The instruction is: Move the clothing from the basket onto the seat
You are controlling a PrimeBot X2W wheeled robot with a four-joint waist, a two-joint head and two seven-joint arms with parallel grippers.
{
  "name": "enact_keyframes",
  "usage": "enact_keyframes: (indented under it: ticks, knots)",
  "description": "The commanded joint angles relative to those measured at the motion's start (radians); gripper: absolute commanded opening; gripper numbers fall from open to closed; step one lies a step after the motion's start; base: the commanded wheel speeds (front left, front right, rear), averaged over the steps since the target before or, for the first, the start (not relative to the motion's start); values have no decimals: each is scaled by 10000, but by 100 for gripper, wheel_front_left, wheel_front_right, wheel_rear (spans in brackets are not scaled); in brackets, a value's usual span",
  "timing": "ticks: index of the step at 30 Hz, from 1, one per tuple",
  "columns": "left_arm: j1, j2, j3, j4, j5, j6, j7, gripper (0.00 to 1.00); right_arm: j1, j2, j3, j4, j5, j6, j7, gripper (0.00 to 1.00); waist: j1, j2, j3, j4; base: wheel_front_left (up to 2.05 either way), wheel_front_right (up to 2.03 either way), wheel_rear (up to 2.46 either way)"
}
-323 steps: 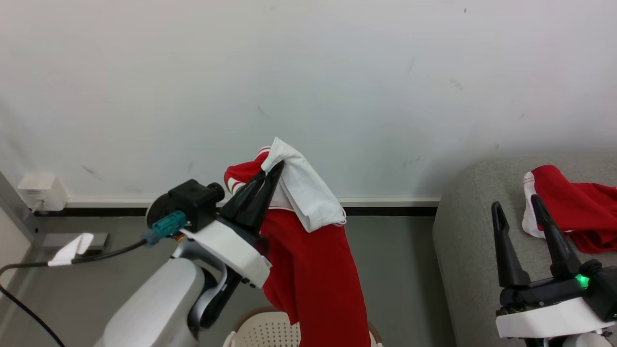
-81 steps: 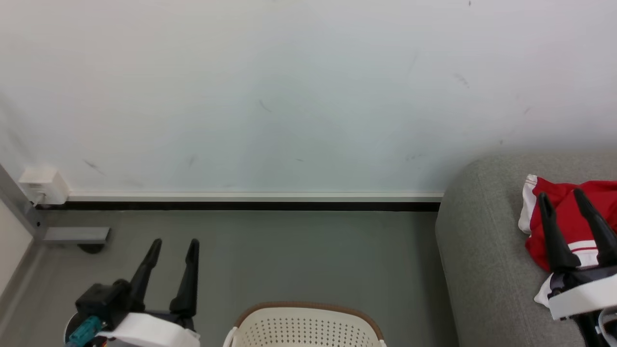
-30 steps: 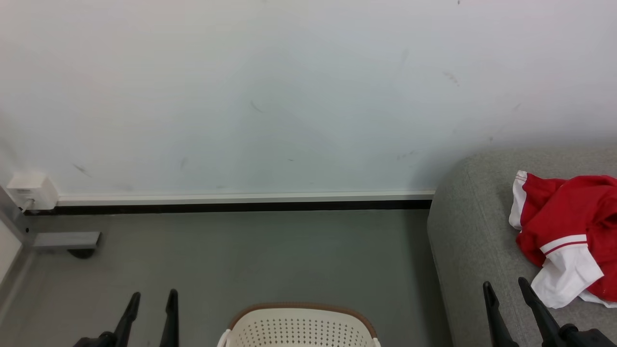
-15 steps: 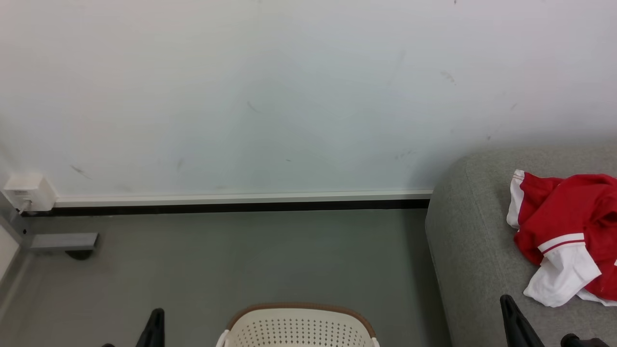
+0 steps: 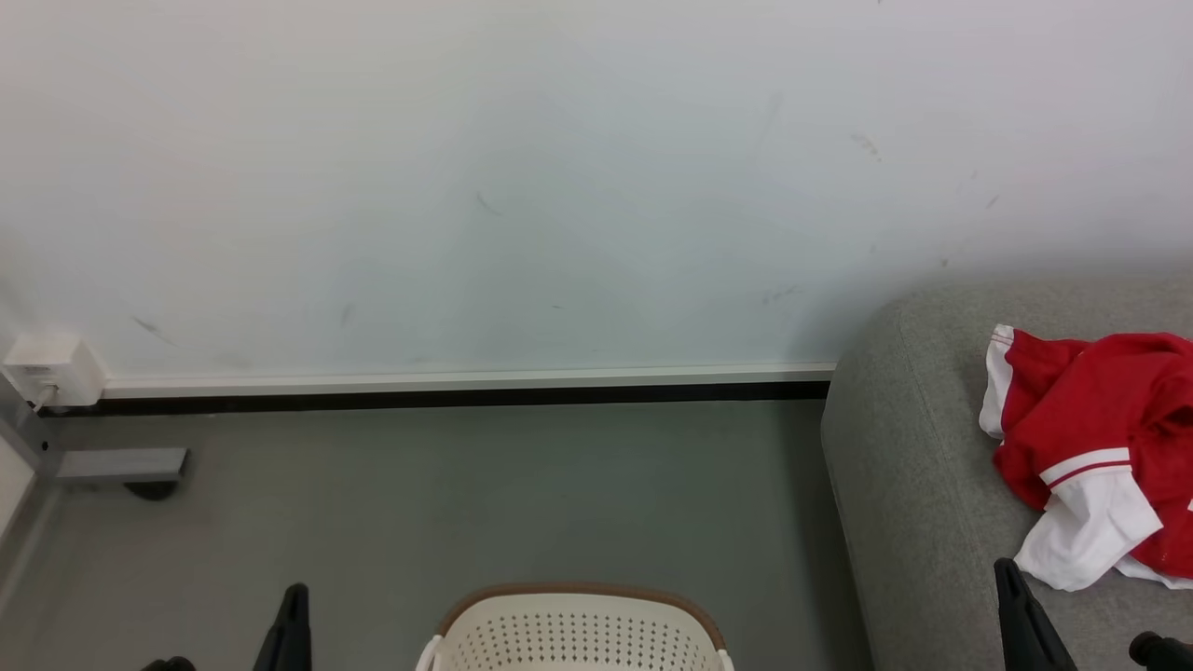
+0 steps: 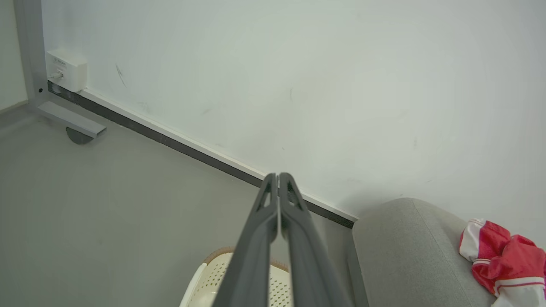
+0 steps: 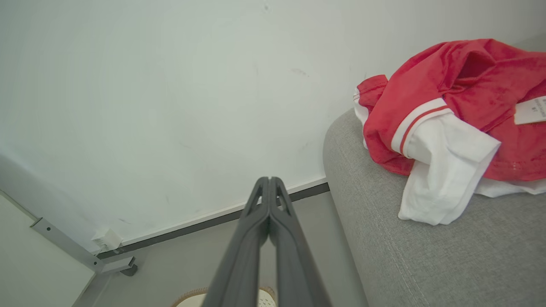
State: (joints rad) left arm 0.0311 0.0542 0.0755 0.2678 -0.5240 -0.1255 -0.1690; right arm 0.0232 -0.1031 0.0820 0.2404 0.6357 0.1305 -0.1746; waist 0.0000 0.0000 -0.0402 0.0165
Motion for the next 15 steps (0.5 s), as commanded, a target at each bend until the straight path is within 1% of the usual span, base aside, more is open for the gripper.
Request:
enact_keyframes:
  ticks: [1,15]
  knots:
    - [-274,69,58,-171,-316,-12,64,0,-276,-61,-110,-113,320,1,62,0,0,0,3,-1,0,0,0]
    - [-511,52,119,-195,-2441,-23,614,0,-505,17,-434,-92,2251,1,589,0,0,0,61,-23,0,0,0]
